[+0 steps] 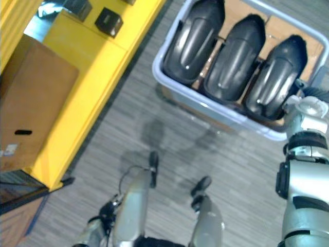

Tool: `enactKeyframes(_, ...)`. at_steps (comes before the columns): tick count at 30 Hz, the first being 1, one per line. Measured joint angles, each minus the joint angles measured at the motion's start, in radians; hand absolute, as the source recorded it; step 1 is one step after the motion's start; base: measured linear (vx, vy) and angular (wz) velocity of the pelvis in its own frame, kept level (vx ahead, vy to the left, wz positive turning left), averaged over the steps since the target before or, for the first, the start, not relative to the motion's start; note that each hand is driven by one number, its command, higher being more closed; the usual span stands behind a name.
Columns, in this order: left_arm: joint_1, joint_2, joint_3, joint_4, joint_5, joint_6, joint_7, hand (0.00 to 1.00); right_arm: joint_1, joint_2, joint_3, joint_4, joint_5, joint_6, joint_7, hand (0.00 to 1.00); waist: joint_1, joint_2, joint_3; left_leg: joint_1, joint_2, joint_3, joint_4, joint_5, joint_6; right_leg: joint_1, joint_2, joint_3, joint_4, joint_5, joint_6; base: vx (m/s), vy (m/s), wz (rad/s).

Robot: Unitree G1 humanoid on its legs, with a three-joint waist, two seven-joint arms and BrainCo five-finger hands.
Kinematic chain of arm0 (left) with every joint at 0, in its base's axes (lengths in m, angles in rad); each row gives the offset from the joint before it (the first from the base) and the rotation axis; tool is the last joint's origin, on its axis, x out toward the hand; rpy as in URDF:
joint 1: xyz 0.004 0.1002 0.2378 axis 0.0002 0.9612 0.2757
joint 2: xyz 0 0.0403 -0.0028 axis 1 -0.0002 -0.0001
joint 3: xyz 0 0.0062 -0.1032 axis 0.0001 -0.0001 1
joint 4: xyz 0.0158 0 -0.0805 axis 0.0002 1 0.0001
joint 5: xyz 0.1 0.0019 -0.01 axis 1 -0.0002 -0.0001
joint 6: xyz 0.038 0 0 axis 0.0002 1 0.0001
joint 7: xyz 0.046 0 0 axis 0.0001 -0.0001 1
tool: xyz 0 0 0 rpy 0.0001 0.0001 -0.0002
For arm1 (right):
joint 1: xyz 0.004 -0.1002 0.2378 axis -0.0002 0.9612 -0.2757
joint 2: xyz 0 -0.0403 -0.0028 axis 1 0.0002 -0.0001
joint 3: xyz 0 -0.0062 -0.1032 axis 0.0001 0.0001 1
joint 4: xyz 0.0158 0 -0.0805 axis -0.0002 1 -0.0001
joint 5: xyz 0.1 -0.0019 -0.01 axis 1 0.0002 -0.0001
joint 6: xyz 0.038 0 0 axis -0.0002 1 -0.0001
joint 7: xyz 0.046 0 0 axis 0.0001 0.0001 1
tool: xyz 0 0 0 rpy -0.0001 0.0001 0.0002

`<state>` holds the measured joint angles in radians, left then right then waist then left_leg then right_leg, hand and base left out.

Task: Walk over and take plastic housings, then place them on the shelf

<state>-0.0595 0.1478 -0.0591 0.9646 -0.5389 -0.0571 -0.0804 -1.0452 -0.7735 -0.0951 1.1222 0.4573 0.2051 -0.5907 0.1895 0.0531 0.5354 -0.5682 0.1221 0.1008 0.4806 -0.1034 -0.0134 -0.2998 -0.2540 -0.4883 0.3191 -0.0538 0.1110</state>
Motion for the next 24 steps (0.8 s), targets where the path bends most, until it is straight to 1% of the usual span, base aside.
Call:
enactKeyframes(1, -0.001, -0.001, -0.004, 0.000, -0.003, -0.002, 0.000, 0.00, 0.000, -0.011, 0.000, 0.003, 0.000, 0.012, -0.003, 0.00, 0.000, 0.005, -0.001, -0.003, -0.001, 0.001, -0.001, 0.001, 0.000, -0.010, -0.005, 0.001, 0.015, -0.008, -0.005, 0.00, -0.033, 0.00)
enactKeyframes(3, -0.003, -0.002, -0.012, 0.001, -0.005, -0.007, -0.001, 0.00, 0.000, -0.029, 0.000, 0.003, -0.001, 0.016, -0.009, 0.00, 0.000, 0.015, 0.001, -0.010, 0.000, 0.000, -0.001, 0.003, 0.000, -0.019, -0.006, 0.001, 0.023, -0.012, -0.006, 0.00, 0.000, 0.00)
enactKeyframes(6, -0.004, 0.002, -0.031, 0.001, -0.014, -0.008, -0.001, 0.00, 0.000, -0.041, 0.004, 0.008, -0.002, 0.025, -0.020, 0.00, 0.000, 0.019, -0.001, -0.019, -0.001, 0.007, -0.014, 0.012, -0.001, -0.046, -0.011, 0.010, 0.037, -0.016, -0.008, 0.00, -0.013, -0.03)
enactKeyframes(7, -0.005, 0.001, -0.034, 0.001, -0.017, -0.009, -0.001, 0.00, -0.001, -0.044, 0.014, 0.008, -0.002, 0.036, -0.019, 0.00, 0.001, 0.024, 0.000, -0.022, -0.001, 0.008, -0.017, 0.017, -0.001, -0.053, -0.011, 0.015, 0.040, -0.017, -0.009, 0.00, 0.000, 0.00)
enactKeyframes(8, -0.006, 0.000, -0.038, 0.002, -0.022, -0.009, -0.001, 0.00, -0.001, -0.049, 0.017, 0.008, -0.002, 0.039, -0.018, 0.00, 0.002, 0.031, 0.001, -0.023, -0.001, 0.008, -0.017, 0.017, -0.001, -0.055, -0.012, 0.016, 0.043, -0.018, -0.010, 0.00, 0.000, 0.00)
enactKeyframes(10, -0.011, -0.001, -0.069, 0.002, -0.048, -0.011, -0.002, 0.00, -0.003, -0.070, 0.021, 0.009, -0.005, 0.054, -0.014, 0.00, 0.009, 0.058, 0.001, -0.028, -0.004, 0.009, -0.017, 0.021, 0.000, -0.069, -0.020, 0.020, 0.062, -0.025, -0.009, 0.00, 0.000, 0.00)
enactKeyframes(12, -0.014, -0.007, -0.080, 0.001, -0.054, -0.018, -0.004, 0.00, -0.006, -0.084, 0.047, 0.017, -0.010, 0.065, -0.010, 0.00, 0.012, 0.076, -0.003, -0.033, -0.010, 0.012, -0.018, 0.024, 0.002, -0.085, -0.031, 0.022, 0.085, -0.034, -0.009, -0.04, -0.015, 0.02)
enactKeyframes(13, -0.014, -0.010, -0.082, 0.001, -0.055, -0.028, -0.009, 0.00, -0.015, -0.086, 0.060, 0.027, -0.026, 0.070, -0.001, 0.00, 0.011, 0.084, -0.007, -0.045, -0.011, 0.011, -0.018, 0.027, 0.002, -0.101, -0.035, 0.022, 0.097, -0.037, -0.010, -0.04, -0.015, 0.01)
enactKeyframes(15, -0.020, -0.013, -0.082, -0.001, -0.063, -0.033, -0.012, 0.00, -0.028, -0.091, 0.061, 0.028, -0.042, 0.083, 0.008, 0.00, 0.012, 0.090, -0.009, -0.062, -0.012, 0.010, -0.017, 0.033, 0.002, -0.124, -0.039, 0.023, 0.109, -0.038, -0.011, -0.01, -0.008, 0.02)
enactKeyframes(16, -0.024, -0.019, -0.082, 0.000, -0.084, -0.037, -0.013, 0.00, -0.033, -0.098, 0.064, 0.028, -0.050, 0.084, 0.015, 0.00, 0.014, 0.099, -0.005, -0.072, -0.015, 0.008, -0.017, 0.037, 0.003, -0.134, -0.043, 0.023, 0.119, -0.041, -0.011, -0.03, -0.024, 0.06)
enactKeyframes(18, -0.024, -0.024, -0.082, 0.001, -0.097, -0.039, -0.013, 0.00, -0.034, -0.099, 0.106, 0.028, -0.071, 0.085, 0.028, 0.00, 0.018, 0.103, -0.005, -0.084, -0.018, 0.006, -0.015, 0.041, 0.003, -0.153, -0.051, 0.024, 0.139, -0.048, -0.015, -0.02, -0.024, 0.10)
enactKeyframes(19, -0.024, -0.027, -0.082, 0.001, -0.118, -0.039, -0.013, 0.00, -0.036, -0.103, 0.127, 0.028, -0.084, 0.084, 0.029, 0.00, 0.017, 0.109, -0.005, -0.097, -0.024, -0.003, -0.004, 0.041, 0.003, -0.165, -0.061, 0.021, 0.167, -0.063, -0.012, -0.01, -0.027, 0.15)
enactKeyframes(22, -0.024, -0.030, -0.081, 0.001, -0.132, -0.039, -0.014, 0.00, -0.048, -0.112, 0.141, 0.027, -0.111, 0.085, 0.028, 0.00, 0.022, 0.109, -0.005, -0.123, -0.028, -0.010, 0.019, 0.040, 0.003, -0.195, -0.077, 0.020, 0.209, -0.086, -0.016, -0.02, -0.032, 0.13)
enactKeyframes(24, -0.024, -0.030, -0.080, 0.001, -0.132, -0.039, -0.015, 0.00, -0.055, -0.121, 0.167, 0.027, -0.119, 0.087, 0.027, 0.00, 0.024, 0.109, -0.005, -0.140, -0.026, -0.015, 0.027, 0.040, 0.003, -0.213, -0.078, 0.020, 0.222, -0.089, -0.019, -0.01, -0.009, 0.02)
